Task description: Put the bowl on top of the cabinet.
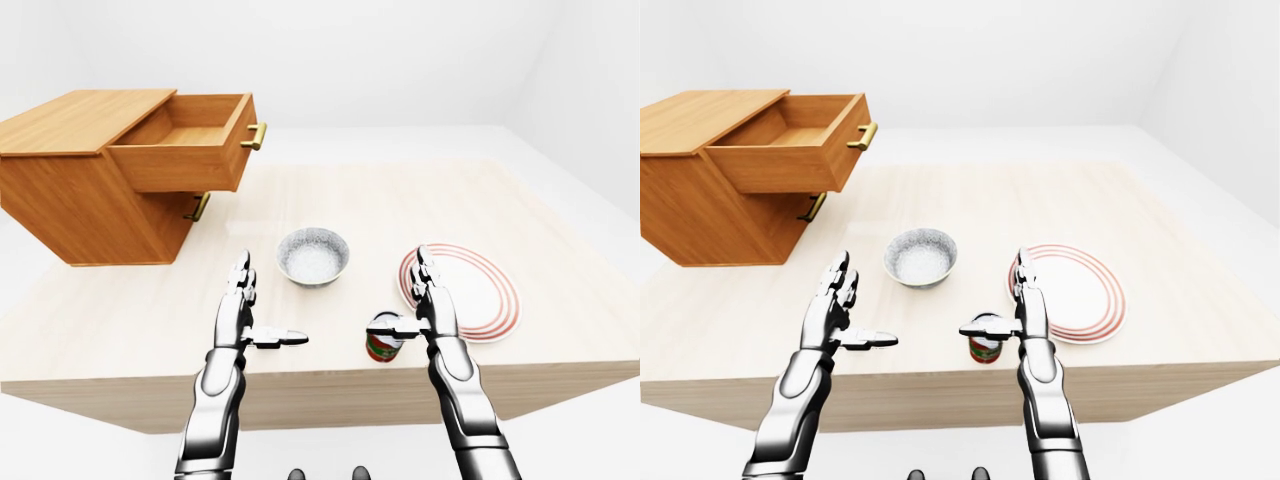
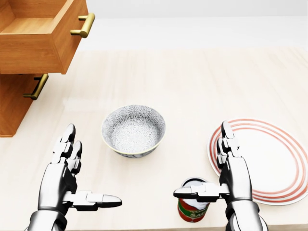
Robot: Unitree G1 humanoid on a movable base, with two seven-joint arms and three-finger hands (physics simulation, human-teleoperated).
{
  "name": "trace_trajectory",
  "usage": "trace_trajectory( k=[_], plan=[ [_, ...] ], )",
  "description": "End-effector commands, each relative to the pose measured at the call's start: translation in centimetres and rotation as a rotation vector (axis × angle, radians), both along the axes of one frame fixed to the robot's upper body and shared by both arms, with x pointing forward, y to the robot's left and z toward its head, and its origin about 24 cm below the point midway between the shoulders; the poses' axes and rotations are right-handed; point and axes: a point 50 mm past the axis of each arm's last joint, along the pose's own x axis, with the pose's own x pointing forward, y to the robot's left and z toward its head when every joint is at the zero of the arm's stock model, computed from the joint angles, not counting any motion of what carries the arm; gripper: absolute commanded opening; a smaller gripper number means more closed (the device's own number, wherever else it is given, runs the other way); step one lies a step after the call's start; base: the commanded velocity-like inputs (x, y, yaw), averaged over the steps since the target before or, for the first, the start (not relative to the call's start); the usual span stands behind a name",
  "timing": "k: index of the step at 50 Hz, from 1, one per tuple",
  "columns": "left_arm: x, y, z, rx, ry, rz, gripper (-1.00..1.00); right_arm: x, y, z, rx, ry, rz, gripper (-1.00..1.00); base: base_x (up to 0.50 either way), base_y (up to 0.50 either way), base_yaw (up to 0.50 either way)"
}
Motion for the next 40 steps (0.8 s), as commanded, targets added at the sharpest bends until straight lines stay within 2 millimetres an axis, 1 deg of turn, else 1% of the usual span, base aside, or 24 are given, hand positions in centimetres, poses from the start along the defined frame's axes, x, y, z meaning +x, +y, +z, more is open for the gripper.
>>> trace_trajectory(
  k=[1, 19, 40],
  plan=[
    [-0.24, -0.06, 0.28, -0.006, -0.006, -0.009, 1.0, 0.05, 0.0, 0.0, 0.0, -0.005, 0.004, 1.0, 0.32, 0.0, 0.0],
    [-0.26, 0.19, -0.18, -0.009, 0.002, -0.004, 1.0, -0.02, -0.01, 0.04, -0.001, -0.01, 0.003, 1.0, 0.36, 0.0, 0.0],
    [-0.36, 0.17, 0.02, -0.01, 0.001, -0.002, 1.0, -0.13, -0.06, 0.16, -0.001, -0.015, -0.004, 1.0, 0.37, 0.0, 0.0]
  ],
)
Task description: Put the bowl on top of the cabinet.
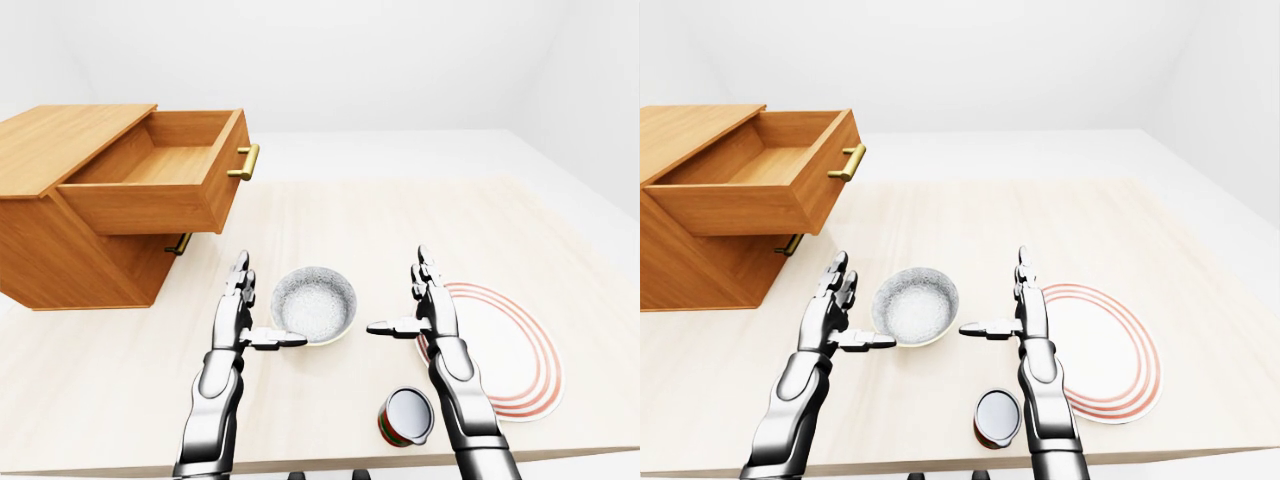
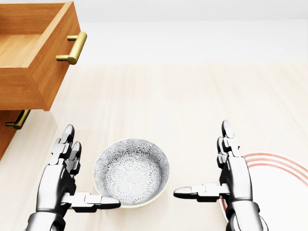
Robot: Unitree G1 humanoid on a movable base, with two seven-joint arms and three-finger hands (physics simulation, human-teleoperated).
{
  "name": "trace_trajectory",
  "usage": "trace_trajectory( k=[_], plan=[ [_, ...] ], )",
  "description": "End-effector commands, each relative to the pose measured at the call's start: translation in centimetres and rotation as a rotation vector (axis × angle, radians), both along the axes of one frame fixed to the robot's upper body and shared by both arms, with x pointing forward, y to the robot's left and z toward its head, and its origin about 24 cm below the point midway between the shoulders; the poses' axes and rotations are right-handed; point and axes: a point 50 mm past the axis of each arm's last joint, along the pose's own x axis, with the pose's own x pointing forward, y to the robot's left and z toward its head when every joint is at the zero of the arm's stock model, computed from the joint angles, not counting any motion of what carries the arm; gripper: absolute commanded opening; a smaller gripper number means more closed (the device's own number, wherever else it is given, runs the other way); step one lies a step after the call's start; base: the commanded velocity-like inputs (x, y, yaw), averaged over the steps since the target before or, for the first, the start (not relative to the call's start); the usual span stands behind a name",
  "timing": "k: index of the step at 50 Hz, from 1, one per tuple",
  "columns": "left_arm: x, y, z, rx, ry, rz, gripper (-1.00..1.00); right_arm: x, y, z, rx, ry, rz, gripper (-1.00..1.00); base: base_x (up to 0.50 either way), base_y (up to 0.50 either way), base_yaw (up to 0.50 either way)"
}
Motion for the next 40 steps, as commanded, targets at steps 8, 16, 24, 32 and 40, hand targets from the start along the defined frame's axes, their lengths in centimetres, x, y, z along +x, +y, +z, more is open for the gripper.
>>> trace_trajectory(
  k=[8, 16, 24, 32, 40],
  plan=[
    [-0.2, -0.1, 0.0, 0.01, 0.001, -0.006, 1.0, -0.1, -0.1, 0.0, -0.005, -0.005, -0.01, 1.0, 0.04, 0.0, 0.0],
    [-1.0, -0.6, 0.5, 0.192, -0.111, 0.013, 1.0, 0.0, -0.1, 0.0, -0.008, -0.004, -0.018, 1.0, 0.0, 0.0, 0.0],
    [-2.6, -1.5, -1.7, 0.471, -0.048, 0.059, 1.0, 0.1, 0.0, -0.2, -0.011, 0.0, -0.015, 1.0, 0.0, 0.0, 0.0],
    [-3.3, -2.1, -1.4, 0.587, -0.088, 0.092, 1.0, 0.2, -0.2, -0.3, -0.008, 0.001, -0.017, 1.0, 0.0, 0.0, 0.0],
    [-3.9, -2.6, -1.4, 0.683, -0.125, 0.118, 1.0, 0.2, -0.2, -0.2, -0.007, 0.001, -0.016, 1.0, 0.0, 0.0, 0.0]
  ],
)
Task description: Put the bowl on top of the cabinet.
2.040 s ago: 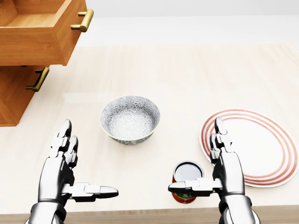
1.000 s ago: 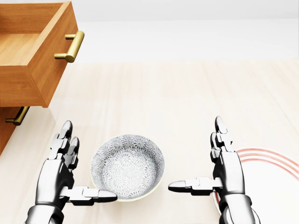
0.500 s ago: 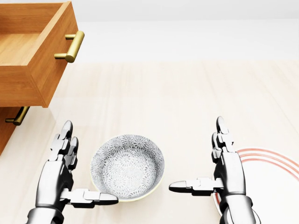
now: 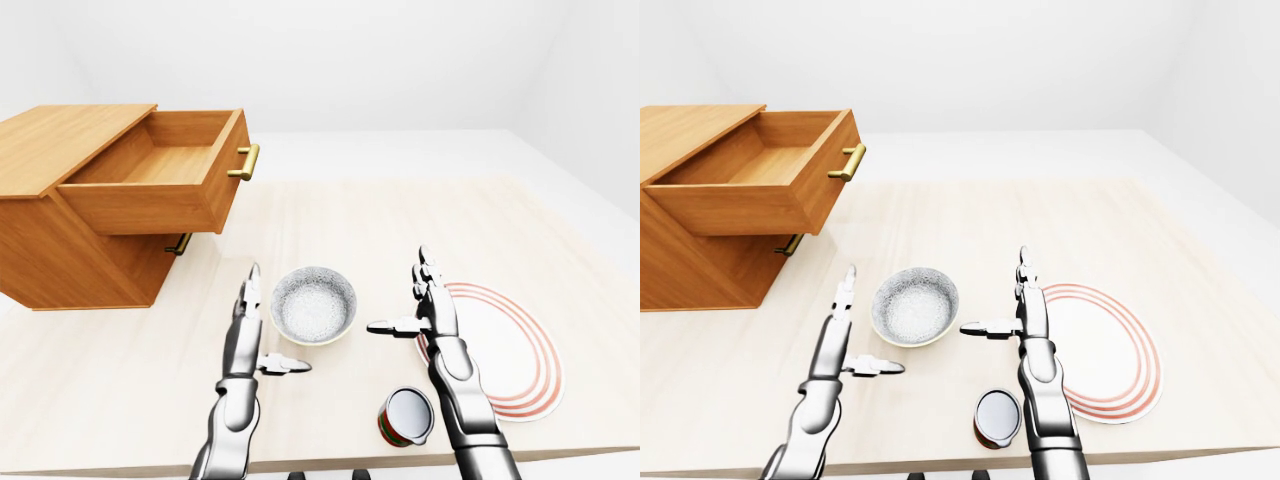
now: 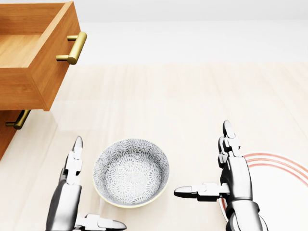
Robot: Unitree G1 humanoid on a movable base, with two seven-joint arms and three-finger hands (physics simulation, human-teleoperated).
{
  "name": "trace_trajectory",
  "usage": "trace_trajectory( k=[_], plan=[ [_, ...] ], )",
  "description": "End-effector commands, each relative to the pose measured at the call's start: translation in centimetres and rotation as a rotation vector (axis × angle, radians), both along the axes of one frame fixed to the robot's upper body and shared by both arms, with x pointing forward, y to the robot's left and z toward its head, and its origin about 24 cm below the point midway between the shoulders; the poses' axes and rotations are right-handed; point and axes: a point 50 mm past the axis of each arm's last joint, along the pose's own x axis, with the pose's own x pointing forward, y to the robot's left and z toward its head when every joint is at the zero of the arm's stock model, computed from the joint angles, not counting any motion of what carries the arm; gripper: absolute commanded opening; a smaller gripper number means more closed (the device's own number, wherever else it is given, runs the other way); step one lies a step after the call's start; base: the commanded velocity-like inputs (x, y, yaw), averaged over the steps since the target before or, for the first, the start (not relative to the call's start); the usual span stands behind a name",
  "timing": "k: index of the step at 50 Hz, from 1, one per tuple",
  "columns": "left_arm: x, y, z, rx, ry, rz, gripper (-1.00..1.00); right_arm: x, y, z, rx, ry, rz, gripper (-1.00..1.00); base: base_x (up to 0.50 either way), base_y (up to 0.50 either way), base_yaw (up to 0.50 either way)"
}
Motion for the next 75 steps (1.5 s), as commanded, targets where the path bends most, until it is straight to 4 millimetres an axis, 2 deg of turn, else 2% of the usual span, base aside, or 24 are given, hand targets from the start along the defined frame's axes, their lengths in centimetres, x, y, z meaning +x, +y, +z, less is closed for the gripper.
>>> trace_trajectory(
  k=[1, 3, 7, 9, 11, 15, 26, 33, 40, 52, 53, 54, 55, 60, 66, 67, 68, 75],
  plan=[
    [-1.2, -1.0, -0.2, 0.166, -0.042, 0.014, 1.0, 0.1, 0.0, -0.1, 0.002, 0.001, -0.001, 1.0, 0.0, 0.0, 0.0],
    [-1.1, -0.8, 0.0, 0.259, -0.105, 0.074, 1.0, 0.1, 0.0, -0.1, 0.001, 0.003, 0.0, 1.0, 0.0, 0.0, 0.0],
    [-1.0, -0.9, 0.2, 0.303, -0.143, 0.093, 1.0, 0.1, 0.0, -0.1, 0.001, 0.002, 0.002, 1.0, 0.0, 0.0, 0.0],
    [-1.6, -1.1, 0.4, 0.428, -0.23, 0.13, 1.0, 0.2, 0.1, -0.2, 0.002, 0.004, 0.002, 1.0, 0.0, 0.0, 0.0],
    [-1.8, -1.4, 0.3, 0.458, -0.25, 0.126, 1.0, 0.2, 0.1, -0.2, 0.001, 0.005, 0.005, 1.0, 0.0, 0.0, 0.0],
    [-2.0, -2.5, 0.0, 0.606, -0.289, 0.047, 1.0, 0.2, 0.3, -0.2, -0.001, 0.004, 0.008, 1.0, 0.0, 0.0, 0.0],
    [-1.8, -5.5, -1.5, 0.863, -0.361, -0.159, 1.0, 0.2, 0.4, -0.2, -0.003, 0.005, 0.014, 1.0, 0.0, 0.0, 0.0],
    [-1.6, -6.8, -3.0, 0.928, -0.351, -0.248, 1.0, 0.1, 0.4, -0.2, -0.005, 0.002, 0.016, 1.0, 0.0, 0.0, 0.0],
    [-1.6, -7.4, -3.4, 0.924, -0.34, -0.275, 1.0, 0.1, 0.3, -0.1, -0.005, -0.001, 0.016, 1.0, 0.0, 0.0, 0.0],
    [-1.5, -7.5, -5.0, 0.97, -0.294, -0.327, 1.0, 0.2, 0.4, -0.3, -0.008, 0.0, 0.019, 1.0, 0.0, 0.0, 0.0],
    [-1.5, -7.5, -5.1, 0.974, -0.291, -0.332, 0.89, 0.2, 0.4, -0.3, -0.008, 0.0, 0.02, 1.0, 0.0, 0.0, 0.0],
    [-1.4, -7.4, -5.1, 0.972, -0.288, -0.329, -0.66, 0.2, 0.4, -0.3, -0.008, 0.001, 0.02, 1.0, 0.0, 0.0, 0.0],
    [-1.4, -7.3, -5.2, 0.971, -0.281, -0.328, -0.99, 0.2, 0.4, -0.3, -0.008, 0.0, 0.021, 1.0, 0.0, 0.0, 0.0],
    [-1.8, -7.6, -5.9, 1.0, -0.272, -0.361, -0.99, 0.2, 0.4, -0.3, -0.01, 0.0, 0.02, 1.0, 0.0, 0.0, 0.0],
    [-1.7, -7.4, -5.6, 0.985, -0.272, -0.343, -0.98, 0.2, 0.4, -0.2, -0.01, -0.001, 0.018, 1.0, 0.0, 0.0, 0.0],
    [-1.7, -5.8, 3.6, 0.737, -0.543, -0.055, -0.97, -0.1, 0.4, 0.0, -0.007, -0.007, 0.024, 1.0, 0.0, 0.0, 0.0],
    [-1.9, -5.7, 4.4, 0.712, -0.567, -0.033, -0.97, -0.1, 0.5, 0.0, -0.007, -0.007, 0.025, 1.0, 0.0, 0.0, 0.0],
    [-1.9, -5.4, 5.2, 0.69, -0.593, -0.007, -0.97, -0.2, 0.5, 0.0, -0.007, -0.008, 0.025, 1.0, 0.0, 0.0, 0.0]
  ],
)
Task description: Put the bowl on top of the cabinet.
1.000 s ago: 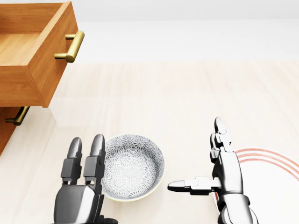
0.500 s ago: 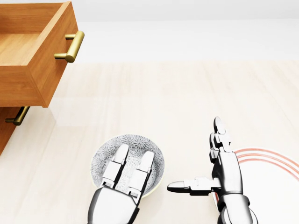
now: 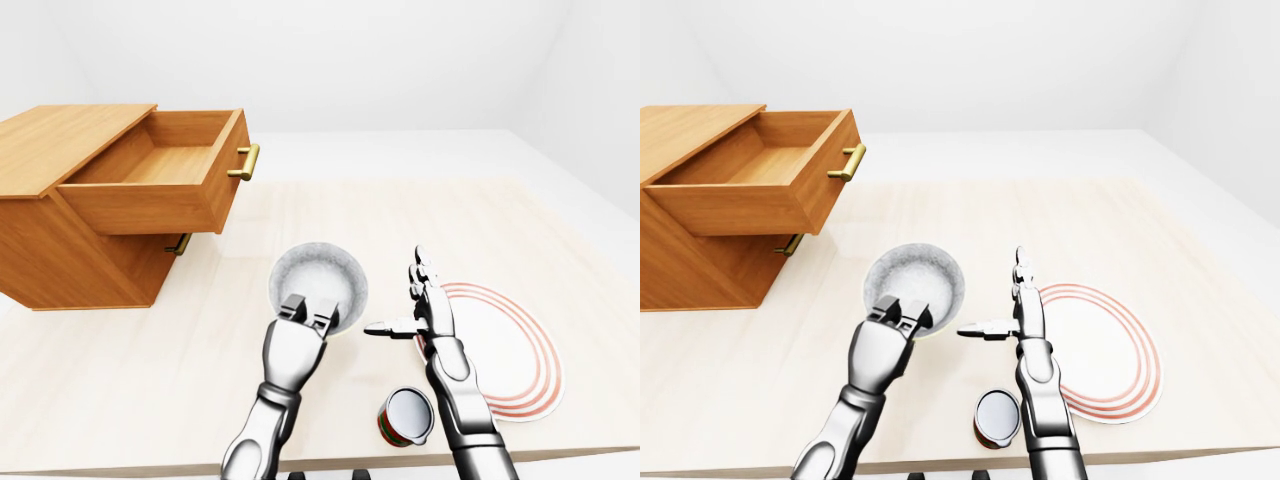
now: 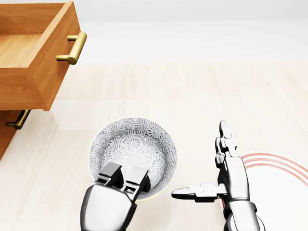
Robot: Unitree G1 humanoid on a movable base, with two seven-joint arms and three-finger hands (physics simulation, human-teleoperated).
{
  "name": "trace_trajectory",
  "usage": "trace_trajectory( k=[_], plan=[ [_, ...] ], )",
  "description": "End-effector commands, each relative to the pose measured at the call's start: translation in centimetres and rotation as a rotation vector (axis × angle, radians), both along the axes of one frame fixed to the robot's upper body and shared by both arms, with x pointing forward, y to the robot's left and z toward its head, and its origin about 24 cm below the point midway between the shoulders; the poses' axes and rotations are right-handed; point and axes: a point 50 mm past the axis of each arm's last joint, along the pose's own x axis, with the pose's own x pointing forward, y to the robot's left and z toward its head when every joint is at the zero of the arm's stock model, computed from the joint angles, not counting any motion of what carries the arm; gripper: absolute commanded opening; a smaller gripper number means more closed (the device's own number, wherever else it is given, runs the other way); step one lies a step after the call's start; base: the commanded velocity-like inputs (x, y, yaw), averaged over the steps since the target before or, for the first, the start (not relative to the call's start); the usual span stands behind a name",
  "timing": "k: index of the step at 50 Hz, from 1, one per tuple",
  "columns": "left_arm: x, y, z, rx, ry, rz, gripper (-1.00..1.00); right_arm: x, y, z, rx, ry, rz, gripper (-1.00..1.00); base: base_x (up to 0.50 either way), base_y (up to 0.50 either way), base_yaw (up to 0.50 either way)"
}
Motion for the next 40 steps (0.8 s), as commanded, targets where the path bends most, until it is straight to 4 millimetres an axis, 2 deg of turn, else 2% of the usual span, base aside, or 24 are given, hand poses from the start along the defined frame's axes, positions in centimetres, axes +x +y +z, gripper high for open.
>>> trace_trajectory(
  k=[1, 8, 24, 40],
  plan=[
    [-0.7, 1.1, 5.1, -0.155, -0.181, 0.038, -0.97, -0.2, 0.1, 0.1, 0.001, -0.003, 0.004, 1.0, 0.0, 0.0, 0.0],
    [-0.7, 1.3, 5.7, -0.172, -0.201, 0.043, -0.97, -0.2, 0.1, 0.1, 0.0, -0.003, 0.006, 1.0, 0.0, 0.0, 0.0],
    [-1.7, 1.8, 9.3, -0.302, -0.331, 0.045, -0.96, -0.2, 0.2, 0.2, 0.0, -0.007, 0.01, 1.0, 0.0, 0.0, 0.0],
    [-2.7, 2.8, 17.4, -0.372, -0.434, -0.055, -0.97, -0.5, 0.4, 0.4, -0.002, -0.013, 0.02, 1.0, 0.0, 0.0, 0.0]
  ],
)
